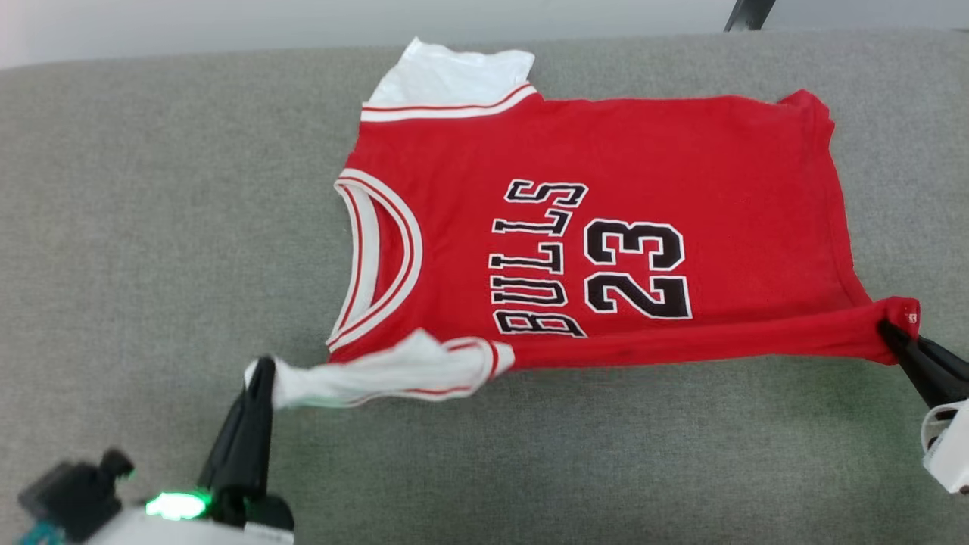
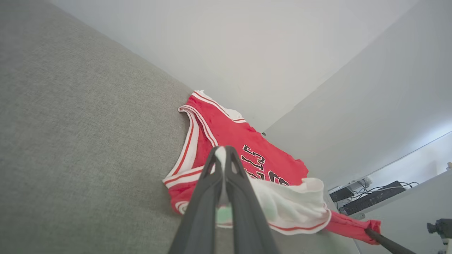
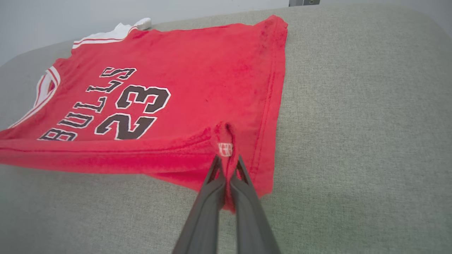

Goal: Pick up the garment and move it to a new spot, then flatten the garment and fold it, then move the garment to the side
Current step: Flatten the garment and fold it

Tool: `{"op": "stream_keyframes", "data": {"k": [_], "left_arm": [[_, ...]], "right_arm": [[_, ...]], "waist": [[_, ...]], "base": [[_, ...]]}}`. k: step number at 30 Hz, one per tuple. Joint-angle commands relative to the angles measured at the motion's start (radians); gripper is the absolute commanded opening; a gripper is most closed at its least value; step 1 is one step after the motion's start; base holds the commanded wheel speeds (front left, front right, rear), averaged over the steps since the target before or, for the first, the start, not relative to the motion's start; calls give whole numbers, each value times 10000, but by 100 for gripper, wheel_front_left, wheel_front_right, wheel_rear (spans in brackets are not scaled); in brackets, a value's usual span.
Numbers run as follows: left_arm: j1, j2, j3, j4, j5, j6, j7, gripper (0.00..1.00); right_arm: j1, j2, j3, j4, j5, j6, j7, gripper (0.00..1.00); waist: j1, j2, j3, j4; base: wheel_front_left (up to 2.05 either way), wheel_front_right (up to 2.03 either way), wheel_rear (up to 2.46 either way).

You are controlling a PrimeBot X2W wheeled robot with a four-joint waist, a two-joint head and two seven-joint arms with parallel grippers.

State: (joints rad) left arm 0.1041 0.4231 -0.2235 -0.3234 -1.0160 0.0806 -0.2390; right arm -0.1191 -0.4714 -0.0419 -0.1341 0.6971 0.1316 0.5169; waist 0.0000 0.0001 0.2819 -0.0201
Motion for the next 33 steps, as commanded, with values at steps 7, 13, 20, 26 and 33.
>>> {"op": "stream_keyframes", "data": {"k": [7, 13, 20, 26, 33], "left_arm": [[-2348, -7, -293, 1126, 449, -247, 373, 0], [-3619, -299, -551, 2341, 614, -340, 448, 0], [-4682, -428, -916, 4148, 1257, -551, 255, 0], [-5223, -343, -1226, 4995, 1797, -644, 195, 0], [-5639, -324, -1501, 5682, 2129, -742, 195, 0]], "right_arm": [[-1131, 530, -136, 258, -560, -18, 391, 0], [-1845, 716, -277, 973, -866, -18, 189, 0], [-2492, 901, -119, 1868, -1129, -18, -212, 0], [-2771, 937, 173, 2473, -1308, -18, -601, 0], [-2774, 1001, 530, 3065, -1316, -18, -913, 0]], "waist": [[0, -1, 733, -14], [0, -1, 1136, -19], [0, -1, 1631, -108], [0, -1, 1885, -112], [0, -1, 1960, -125]], "base": [[0, 0, 0], [0, 0, 0], [0, 0, 0], [0, 0, 0], [0, 0, 0]]}}
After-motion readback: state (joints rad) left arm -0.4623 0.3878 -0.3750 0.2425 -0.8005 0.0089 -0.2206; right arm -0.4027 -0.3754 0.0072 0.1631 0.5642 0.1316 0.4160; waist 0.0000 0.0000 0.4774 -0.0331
